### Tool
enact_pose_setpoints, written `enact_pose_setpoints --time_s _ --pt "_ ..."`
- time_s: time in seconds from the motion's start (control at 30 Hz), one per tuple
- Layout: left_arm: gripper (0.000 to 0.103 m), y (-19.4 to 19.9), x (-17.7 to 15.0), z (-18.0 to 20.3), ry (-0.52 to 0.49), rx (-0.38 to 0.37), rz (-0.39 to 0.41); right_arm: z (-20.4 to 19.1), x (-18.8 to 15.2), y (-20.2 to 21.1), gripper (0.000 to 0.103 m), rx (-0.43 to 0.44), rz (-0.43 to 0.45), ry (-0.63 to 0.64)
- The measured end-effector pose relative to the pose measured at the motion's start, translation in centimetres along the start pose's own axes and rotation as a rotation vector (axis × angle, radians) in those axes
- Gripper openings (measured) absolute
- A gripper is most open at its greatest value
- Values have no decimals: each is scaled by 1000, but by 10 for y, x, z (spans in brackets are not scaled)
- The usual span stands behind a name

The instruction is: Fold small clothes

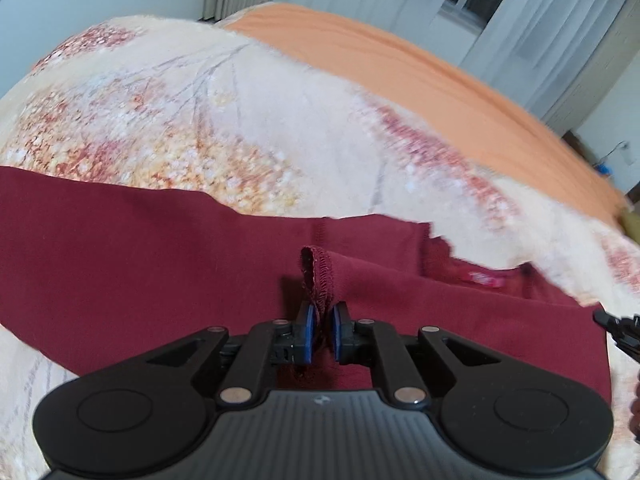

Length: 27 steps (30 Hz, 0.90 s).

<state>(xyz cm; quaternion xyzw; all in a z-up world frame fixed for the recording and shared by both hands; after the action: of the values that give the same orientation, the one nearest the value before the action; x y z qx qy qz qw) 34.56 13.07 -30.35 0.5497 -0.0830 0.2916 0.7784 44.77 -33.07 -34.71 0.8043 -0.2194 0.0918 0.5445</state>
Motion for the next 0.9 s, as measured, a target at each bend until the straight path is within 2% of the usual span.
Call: enact_pose_setpoints --time_s 0.03,0.07,0.1,0.17,0.23,0.3,0.4,0.57,0.6,0.63,0.67,0.7,0.77,0.83,0.9 --pt "10 -7 0 -4 17 18 -19 4 -3 -1 26 -5 -11 -29" --pt "10 -13 -1 -8 35 24 -34 8 -6 5 29 18 3 -64" --pt "11 -16 -2 -11 45 22 -41 10 -10 13 31 48 19 -85" --pt "16 -12 -3 -13 48 2 -37 11 -22 33 44 92 37 -78" --pt "24 -3 -5 -14 48 -35 -25 14 -40 46 45 124 18 -66" --pt "42 5 -8 -16 45 -72 -18 18 -57 52 45 137 -8 -58" --pt "43 6 -16 -18 34 -116 -39 19 -77 54 45 161 -35 -64" --pt "43 -2 -27 -14 -4 -111 -76 12 -90 46 43 174 -50 -68" --pt "42 -4 -28 -14 -7 -107 -82 11 -91 44 42 173 -57 -60" --pt "41 -6 -29 -14 -8 -101 -87 9 -92 42 35 168 -65 -51" --pt "34 -7 -30 -15 -7 -88 -89 7 -92 40 18 163 -73 -40" --pt "19 -8 -29 -16 -6 -76 -89 5 -93 38 11 156 -85 -28" --pt "4 -5 -27 -19 12 -70 -86 4 -91 41 7 161 -94 -47" --pt "3 5 -23 -22 44 -58 -66 6 -86 50 6 210 -95 -111" --pt "3 19 -18 -28 90 -77 -39 10 -83 58 6 241 -104 -160"
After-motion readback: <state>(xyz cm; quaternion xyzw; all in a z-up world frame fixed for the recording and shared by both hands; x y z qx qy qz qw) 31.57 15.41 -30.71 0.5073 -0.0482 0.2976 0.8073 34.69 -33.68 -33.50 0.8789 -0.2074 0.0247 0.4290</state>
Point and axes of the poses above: each gripper's, at about its wrist camera, not at the fingertips, and y roughly against the way its jaws point, z to its right, x to its top, the point moved 4 cm from there along -y, roughly the way its jaws point, and after that the axes turned 10 degrees about -x, right-handed, at the moved point
